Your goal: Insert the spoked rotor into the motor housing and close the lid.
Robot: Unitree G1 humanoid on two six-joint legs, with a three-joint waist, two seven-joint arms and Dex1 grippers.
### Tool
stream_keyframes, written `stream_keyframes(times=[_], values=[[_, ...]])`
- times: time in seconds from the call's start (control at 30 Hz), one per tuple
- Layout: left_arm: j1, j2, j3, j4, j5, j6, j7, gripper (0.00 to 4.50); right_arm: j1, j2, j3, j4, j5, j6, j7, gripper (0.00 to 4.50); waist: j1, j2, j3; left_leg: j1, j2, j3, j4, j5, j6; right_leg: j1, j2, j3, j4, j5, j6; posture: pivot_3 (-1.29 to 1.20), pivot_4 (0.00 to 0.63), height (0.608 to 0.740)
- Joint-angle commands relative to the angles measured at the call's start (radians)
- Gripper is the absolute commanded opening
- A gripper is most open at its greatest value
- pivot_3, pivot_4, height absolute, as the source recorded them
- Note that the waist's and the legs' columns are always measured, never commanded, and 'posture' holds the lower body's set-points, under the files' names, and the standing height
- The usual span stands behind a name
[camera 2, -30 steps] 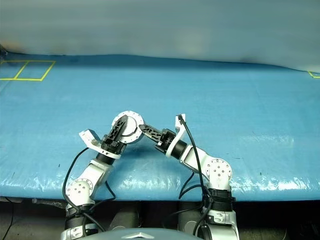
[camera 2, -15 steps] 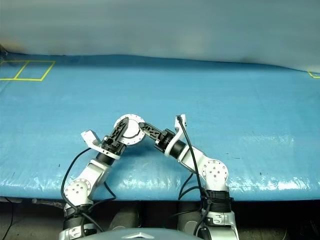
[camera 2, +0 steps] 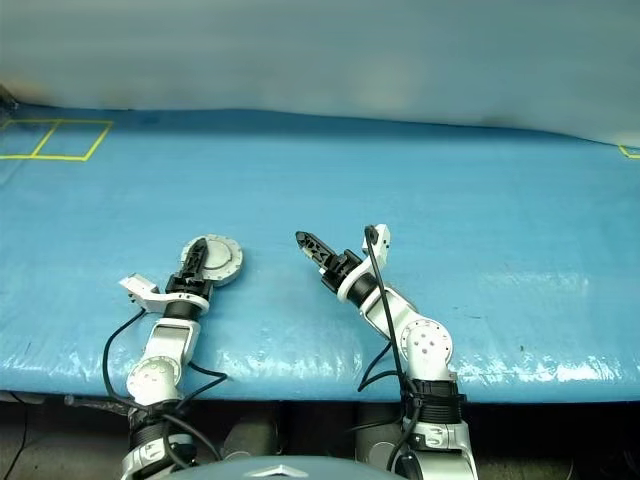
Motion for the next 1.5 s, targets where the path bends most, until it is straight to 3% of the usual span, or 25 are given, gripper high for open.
stream_keyframes(times=[0.03, 0.17, 0.2, 0.33, 0.37, 0.43, 0.7, 0.83, 0.93, 1.0, 1.2, 1.3, 1.37, 1.5], values=[[-0.068, 0.027, 0.037, 0.050, 0.042, -0.094, 0.022, 2.64, -0.012, -0.004, 0.003, -0.041, -0.008, 0.000, 0.013, 4.12, 0.002, 0.000, 0.000, 0.000, 0.000, 0.000, 0.000, 0.000, 0.000, 0.000, 0.000, 0.000, 0.000, 0.000, 0.000, 0.00, 0.150, 0.740], [-0.110, 0.058, 0.057, 0.112, 0.102, -0.151, 0.075, 2.64, -0.009, -0.007, 0.013, -0.041, -0.033, 0.008, 0.011, 4.12, 0.001, -0.001, -0.001, 0.001, 0.000, 0.000, 0.001, 0.000, 0.000, 0.002, 0.000, 0.000, 0.000, 0.001, 0.001, 0.00, 0.150, 0.740], [-0.111, 0.065, 0.057, 0.122, 0.117, -0.154, 0.092, 3.19, -0.010, -0.006, 0.014, -0.039, -0.036, 0.008, 0.012, 4.15, -0.001, -0.001, -0.001, 0.002, 0.000, 0.000, 0.001, 0.000, 0.000, 0.002, 0.000, 0.000, 0.000, 0.001, 0.001, 0.00, 0.150, 0.740], [-0.101, 0.081, 0.062, 0.146, 0.240, -0.245, 0.202, 4.33, -0.015, 0.002, 0.017, -0.035, -0.048, 0.011, 0.015, 4.15, -0.008, 0.000, -0.001, 0.006, 0.000, 0.000, 0.001, 0.000, 0.000, 0.005, 0.000, 0.000, 0.001, 0.003, 0.004, 0.00, 0.150, 0.740], [-0.091, 0.084, 0.066, 0.134, 0.261, -0.265, 0.221, 4.45, -0.016, 0.002, 0.018, -0.032, -0.051, 0.013, 0.015, 4.15, -0.012, 0.000, -0.001, 0.010, 0.000, 0.000, 0.000, 0.000, 0.000, 0.008, 0.000, 0.001, 0.001, 0.002, 0.003, 0.00, 0.150, 0.740], [-0.075, 0.090, 0.070, 0.110, 0.288, -0.294, 0.241, 4.45, -0.018, 0.003, 0.018, -0.026, -0.054, 0.020, 0.012, 4.15, -0.018, 0.000, -0.002, 0.018, 0.001, 0.002, -0.003, 0.000, 0.000, 0.015, 0.000, 0.001, 0.000, -0.001, -0.001, 0.00, 0.150, 0.740], [0.017, 0.134, 0.056, -0.058, 0.357, -0.356, 0.251, 4.45, -0.020, -0.012, 0.045, -0.029, -0.115, 0.006, 0.038, 4.15, -0.014, -0.001, -0.001, 0.016, 0.001, 0.002, -0.003, 0.000, 0.000, 0.014, 0.000, 0.002, 0.000, -0.001, -0.001, 0.00, 0.150, 0.740], [0.054, 0.154, -0.050, -0.180, 0.404, -0.390, 0.096, 4.45, -0.006, -0.095, 0.169, -0.058, -0.389, -0.226, 0.152, 4.15, 0.002, -0.003, -0.001, 0.014, 0.000, 0.001, -0.003, 0.000, 0.000, 0.013, 0.000, 0.001, -0.001, -0.001, -0.001, 0.00, 0.150, 0.740], [0.093, 0.226, -0.220, -0.238, 0.543, -0.382, -0.043, 4.45, -0.003, -0.192, 0.261, -0.026, -0.626, -0.432, 0.206, 4.15, 0.009, -0.003, -0.001, 0.014, 0.000, 0.001, -0.003, 0.000, 0.000, 0.013, 0.000, 0.001, -0.001, -0.001, -0.001, 0.00, 0.150, 0.740], [0.112, 0.283, -0.335, -0.271, 0.606, -0.364, -0.141, 4.45, -0.001, -0.247, 0.280, -0.002, -0.693, -0.495, 0.258, 4.15, 0.010, -0.003, -0.001, 0.014, 0.000, 0.002, -0.003, 0.000, -0.001, 0.013, 0.000, 0.002, -0.001, -0.001, -0.001, 0.00, 0.150, 0.740], [0.135, 0.433, -0.579, -0.294, 0.710, -0.295, -0.378, 4.45, 0.025, -0.418, 0.302, -0.006, -0.782, -0.597, 0.456, 4.15, 0.003, -0.002, 0.000, 0.015, 0.001, 0.003, -0.005, 0.000, 0.000, 0.011, 0.000, 0.002, -0.001, -0.001, -0.002, 0.00, 0.150, 0.740], [0.126, 0.463, -0.629, -0.245, 0.732, -0.293, -0.454, 4.45, 0.046, -0.465, 0.273, -0.016, -0.769, -0.614, 0.529, 4.15, 0.000, -0.002, 0.000, 0.015, 0.001, 0.002, -0.005, 0.000, 0.000, 0.011, 0.000, 0.002, 0.000, -0.002, -0.003, 0.00, 0.150, 0.740], [0.122, 0.485, -0.657, -0.228, 0.760, -0.282, -0.487, 4.50, 0.061, -0.494, 0.266, -0.020, -0.771, -0.608, 0.567, 4.49, 0.003, -0.002, 0.000, 0.015, 0.001, 0.002, -0.005, 0.000, 0.000, 0.011, 0.000, 0.002, 0.000, -0.002, -0.003, 0.00, 0.150, 0.740], [0.122, 0.489, -0.664, -0.202, 0.775, -0.277, -0.506, 4.50, 0.070, -0.519, 0.258, -0.008, -0.805, -0.601, 0.574, 4.49, 0.005, -0.003, 0.001, 0.015, 0.001, 0.003, -0.005, 0.000, 0.000, 0.011, 0.000, 0.002, -0.001, -0.002, -0.002, 0.00, 0.150, 0.740]])
